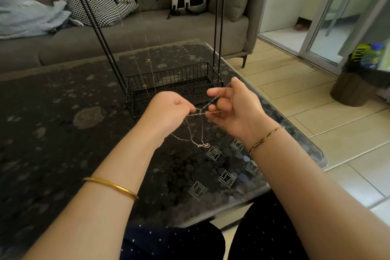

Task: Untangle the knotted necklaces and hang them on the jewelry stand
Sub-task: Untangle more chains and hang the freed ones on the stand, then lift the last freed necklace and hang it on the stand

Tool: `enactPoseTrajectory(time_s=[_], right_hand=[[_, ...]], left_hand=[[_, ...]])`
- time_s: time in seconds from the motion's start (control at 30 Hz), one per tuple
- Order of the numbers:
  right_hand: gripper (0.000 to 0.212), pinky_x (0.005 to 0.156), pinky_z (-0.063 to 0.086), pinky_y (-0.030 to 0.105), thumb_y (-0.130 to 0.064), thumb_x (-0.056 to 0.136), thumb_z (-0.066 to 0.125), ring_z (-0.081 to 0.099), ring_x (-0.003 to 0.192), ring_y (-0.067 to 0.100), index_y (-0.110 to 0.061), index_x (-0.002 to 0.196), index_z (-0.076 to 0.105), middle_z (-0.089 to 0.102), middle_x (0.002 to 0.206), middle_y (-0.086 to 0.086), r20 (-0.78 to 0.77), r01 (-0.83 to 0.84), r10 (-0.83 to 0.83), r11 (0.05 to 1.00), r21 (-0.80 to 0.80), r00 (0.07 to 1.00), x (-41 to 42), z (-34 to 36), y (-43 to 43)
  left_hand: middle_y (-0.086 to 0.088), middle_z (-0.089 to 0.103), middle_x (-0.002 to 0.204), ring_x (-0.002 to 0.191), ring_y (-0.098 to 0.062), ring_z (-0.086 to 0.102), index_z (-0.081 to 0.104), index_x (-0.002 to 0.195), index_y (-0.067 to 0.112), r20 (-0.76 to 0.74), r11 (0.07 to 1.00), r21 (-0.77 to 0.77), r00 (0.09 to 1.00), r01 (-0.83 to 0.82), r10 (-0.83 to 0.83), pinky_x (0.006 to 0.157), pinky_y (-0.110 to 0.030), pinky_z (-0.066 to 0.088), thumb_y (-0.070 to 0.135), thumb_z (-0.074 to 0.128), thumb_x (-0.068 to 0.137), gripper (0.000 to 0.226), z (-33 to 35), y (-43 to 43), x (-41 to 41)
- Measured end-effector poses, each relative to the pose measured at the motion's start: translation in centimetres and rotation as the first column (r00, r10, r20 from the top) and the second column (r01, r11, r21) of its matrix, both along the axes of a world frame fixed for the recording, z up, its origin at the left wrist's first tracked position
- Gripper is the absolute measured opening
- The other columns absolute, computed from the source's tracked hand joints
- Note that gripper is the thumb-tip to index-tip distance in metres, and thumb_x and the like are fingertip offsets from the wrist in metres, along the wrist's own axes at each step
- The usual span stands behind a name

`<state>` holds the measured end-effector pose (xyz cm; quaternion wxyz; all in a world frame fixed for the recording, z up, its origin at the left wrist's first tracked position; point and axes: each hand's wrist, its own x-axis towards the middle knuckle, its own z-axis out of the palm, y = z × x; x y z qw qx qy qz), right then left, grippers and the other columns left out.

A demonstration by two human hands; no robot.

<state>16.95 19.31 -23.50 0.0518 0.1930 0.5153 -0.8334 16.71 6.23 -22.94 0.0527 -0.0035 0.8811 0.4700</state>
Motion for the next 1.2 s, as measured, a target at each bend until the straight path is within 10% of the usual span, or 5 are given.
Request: enactPoseTrajectory(time_s=[0.17,0.53,0.83,1.03,1.2], right_hand=[[0.040,0.040,0.041,0.017,-0.033,0.101,0.031,0.034,0.035,0.009,-0.008,0.080,0.054,0.031,0.044,-0.004,0.056,0.072,-0.060,0.969,-0.237,0.997,0.1,0.0,0.6],[0.019,0.030,0.018,0.011,-0.006,0.094,0.039,0.027,0.035,0.007,-0.015,0.080,0.048,0.044,0.060,0.001,0.221,-0.174,0.113,0.944,0.281,0.969,0.4,-0.7,0.3],[0.026,0.086,0.054,0.045,-0.012,0.085,0.056,0.064,0.090,0.028,0.003,0.103,0.066,0.067,0.105,0.018,0.253,-0.349,0.323,0.283,0.894,0.912,0.3,-2.4,-0.2],[0.029,0.038,0.041,0.017,-0.008,0.088,0.054,0.046,0.048,0.015,-0.009,0.061,0.044,0.048,0.059,0.005,0.393,-0.463,0.358,0.134,0.876,0.847,0.4,-2.8,0.7],[0.009,0.065,0.058,0.035,-0.003,0.090,0.055,0.066,0.066,0.026,0.001,0.083,0.060,0.062,0.067,0.012,0.528,-0.585,0.375,0.049,0.809,0.762,0.4,-2.6,1.3]], left_hand=[[0.005,0.041,0.062,0.052,-0.011,0.034,0.065,0.071,0.014,0.125,0.976,0.178,0.987,-0.126,0.105,0.047,-0.025,0.029,0.037,0.052,0.095,0.035,-0.3,-0.7,-0.5],[0.007,0.048,0.049,0.053,-0.008,0.045,0.069,0.075,0.012,0.134,0.807,0.471,0.933,-0.357,0.335,0.042,-0.018,0.029,0.037,0.043,0.101,0.044,0.3,-1.3,-0.5],[0.003,0.041,0.058,0.034,-0.005,0.022,0.064,0.104,0.026,0.082,0.853,0.469,0.973,-0.229,0.215,0.033,-0.017,0.017,0.054,0.042,0.096,0.036,1.0,-0.8,0.4],[-0.003,0.070,0.096,0.032,-0.007,0.025,0.053,0.127,0.035,0.074,0.915,0.374,0.988,-0.153,0.136,0.031,-0.017,0.023,0.068,0.032,0.091,0.053,1.8,-0.4,1.0],[0.008,0.061,0.123,0.114,-0.036,0.055,0.047,0.137,0.033,-0.096,0.983,0.181,0.994,-0.041,0.059,0.101,-0.052,0.041,0.066,0.033,0.091,0.058,1.9,0.1,1.9]])
